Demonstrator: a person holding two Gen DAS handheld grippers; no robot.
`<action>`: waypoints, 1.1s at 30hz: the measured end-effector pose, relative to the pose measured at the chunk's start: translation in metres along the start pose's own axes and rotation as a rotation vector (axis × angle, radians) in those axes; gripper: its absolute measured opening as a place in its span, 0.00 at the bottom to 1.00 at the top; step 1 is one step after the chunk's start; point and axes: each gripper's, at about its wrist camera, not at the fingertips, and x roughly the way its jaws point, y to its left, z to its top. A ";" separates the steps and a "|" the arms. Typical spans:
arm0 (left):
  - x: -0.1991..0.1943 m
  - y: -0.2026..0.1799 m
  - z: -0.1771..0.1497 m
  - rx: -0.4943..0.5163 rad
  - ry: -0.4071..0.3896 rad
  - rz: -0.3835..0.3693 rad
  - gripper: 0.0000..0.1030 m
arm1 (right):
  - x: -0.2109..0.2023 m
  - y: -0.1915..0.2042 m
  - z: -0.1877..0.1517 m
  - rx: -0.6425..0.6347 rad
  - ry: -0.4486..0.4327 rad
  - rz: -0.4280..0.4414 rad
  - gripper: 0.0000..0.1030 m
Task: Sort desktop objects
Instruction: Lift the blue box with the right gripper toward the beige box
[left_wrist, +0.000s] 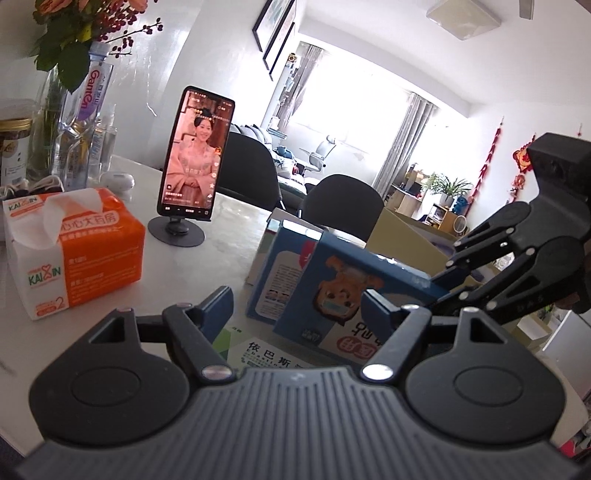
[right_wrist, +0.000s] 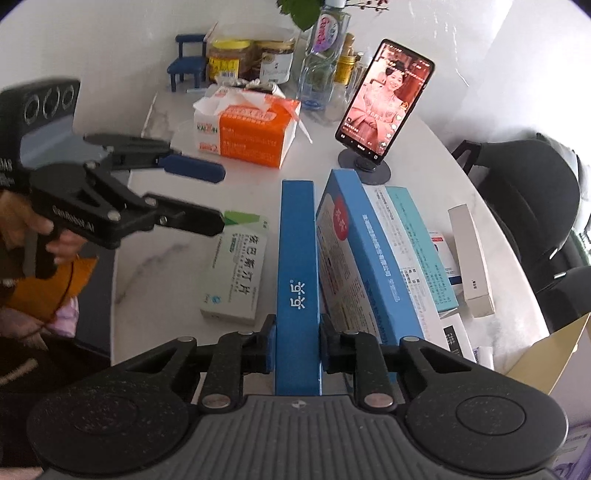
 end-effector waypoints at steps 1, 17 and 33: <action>0.000 0.001 0.000 -0.005 0.000 0.001 0.76 | -0.002 -0.001 0.001 0.012 -0.006 0.005 0.24; 0.005 0.004 -0.001 -0.031 0.022 -0.012 0.79 | -0.052 -0.039 0.000 0.309 -0.140 0.056 0.23; 0.015 -0.012 0.003 -0.013 0.037 -0.048 0.79 | -0.087 -0.054 -0.009 0.390 -0.244 0.022 0.23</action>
